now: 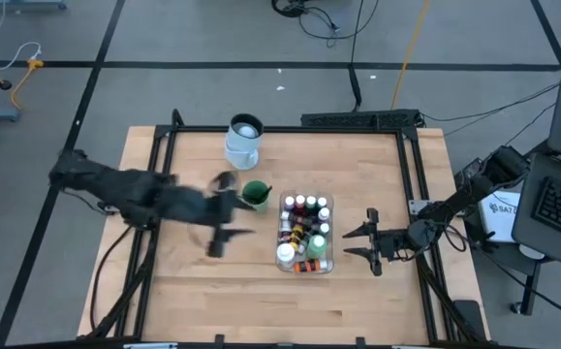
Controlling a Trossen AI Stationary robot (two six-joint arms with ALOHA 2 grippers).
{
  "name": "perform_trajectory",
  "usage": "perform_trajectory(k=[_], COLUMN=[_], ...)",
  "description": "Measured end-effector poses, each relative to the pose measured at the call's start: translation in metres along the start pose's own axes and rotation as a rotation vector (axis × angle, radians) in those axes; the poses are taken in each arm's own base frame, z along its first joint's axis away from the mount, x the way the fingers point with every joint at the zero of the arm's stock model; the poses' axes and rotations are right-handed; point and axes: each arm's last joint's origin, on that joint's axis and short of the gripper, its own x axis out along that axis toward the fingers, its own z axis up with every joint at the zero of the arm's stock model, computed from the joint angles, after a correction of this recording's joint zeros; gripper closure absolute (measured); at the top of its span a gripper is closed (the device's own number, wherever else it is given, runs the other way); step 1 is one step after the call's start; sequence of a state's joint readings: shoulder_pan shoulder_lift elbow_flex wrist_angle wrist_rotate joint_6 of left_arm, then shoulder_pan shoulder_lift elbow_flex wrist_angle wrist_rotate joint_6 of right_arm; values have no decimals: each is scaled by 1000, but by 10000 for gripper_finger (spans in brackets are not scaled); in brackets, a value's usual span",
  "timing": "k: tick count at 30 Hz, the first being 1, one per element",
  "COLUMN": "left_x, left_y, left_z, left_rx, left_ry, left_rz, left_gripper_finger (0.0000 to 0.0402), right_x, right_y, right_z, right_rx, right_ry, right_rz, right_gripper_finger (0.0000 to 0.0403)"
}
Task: Pick & Place Paint Supplies
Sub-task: Return to Home Position
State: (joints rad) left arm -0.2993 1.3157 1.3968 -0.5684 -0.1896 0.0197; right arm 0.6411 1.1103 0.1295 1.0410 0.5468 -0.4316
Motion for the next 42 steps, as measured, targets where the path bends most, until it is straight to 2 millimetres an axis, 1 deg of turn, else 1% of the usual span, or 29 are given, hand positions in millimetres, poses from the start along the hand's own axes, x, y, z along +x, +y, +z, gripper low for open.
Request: perform_trajectory(k=[4, 6, 8, 10, 11, 12, 14, 16, 17, 19, 20, 22, 24, 27, 29, 31, 34, 38, 42], left_x=[-53, -66, -68, -61, -57, -52, -43, -34, -30, -26, -25, -24, -27, -38, -42, -42, -39, -35, -32], left_y=[-17, -24, -28, -33, -35, -37, -39, -35, -31, -17, -10, 2, 9, 17, 23, 31, 39, 41, 37], left_z=[-15, -30, -50, -72, -83, -93, -113, -135, -145, -164, -172, -189, -204, -214, -221, -225, -232, -242, -248], left_rx=[18, 36, 48, 71, 96, 127, 203, 255, 266, 242, 220, 194, 189, 179, 177, 133, 67, 41, 88], left_ry=[44, 42, 41, 21, -11, -60, -184, -297, -342, -417, -454, -473, -478, -545, -567, -553, -487, -393, -367], left_rz=[290, 377, 383, 353, 324, 279, 165, 80, 63, 85, 108, 152, 175, 208, 218, 236, 235, 193, 128], left_gripper_finger=[234, 275, 316, 357, 377, 389, 392, 388, 389, 396, 398, 397, 399, 399, 400, 400, 401, 401, 401], right_x=[0, 0, 0, -2, -3, -5, -5, -4, -3, 1, 2, 2, 0, -5, -9, -12, -14, -17, -21], right_y=[2, 1, 0, -3, -4, -6, -13, -23, -27, -36, -41, -51, -60, -70, -76, -80, -83, -82, -82], right_z=[2, 5, 8, 10, 9, 7, 7, 8, 7, 0, -3, -5, -7, -9, -9, -9, -11, -15, -17], right_rx=[6, 32, 91, 142, 161, 170, 190, 228, 244, 261, 274, 299, 321, 345, 357, 369, 380, 375, 379], right_ry=[-43, -82, -116, -159, -181, -201, -252, -294, -291, -250, -237, -240, -233, -226, -226, -215, -192, -117, -79], right_rz=[69, 83, 89, 92, 96, 106, 99, 68, 60, 59, 59, 47, 49, 60, 55, 25, -12, -76, -98], right_gripper_finger=[234, 234, 234, 239, 245, 253, 277, 312, 333, 379, 390, 392, 392, 401, 401, 402, 402, 402, 402])
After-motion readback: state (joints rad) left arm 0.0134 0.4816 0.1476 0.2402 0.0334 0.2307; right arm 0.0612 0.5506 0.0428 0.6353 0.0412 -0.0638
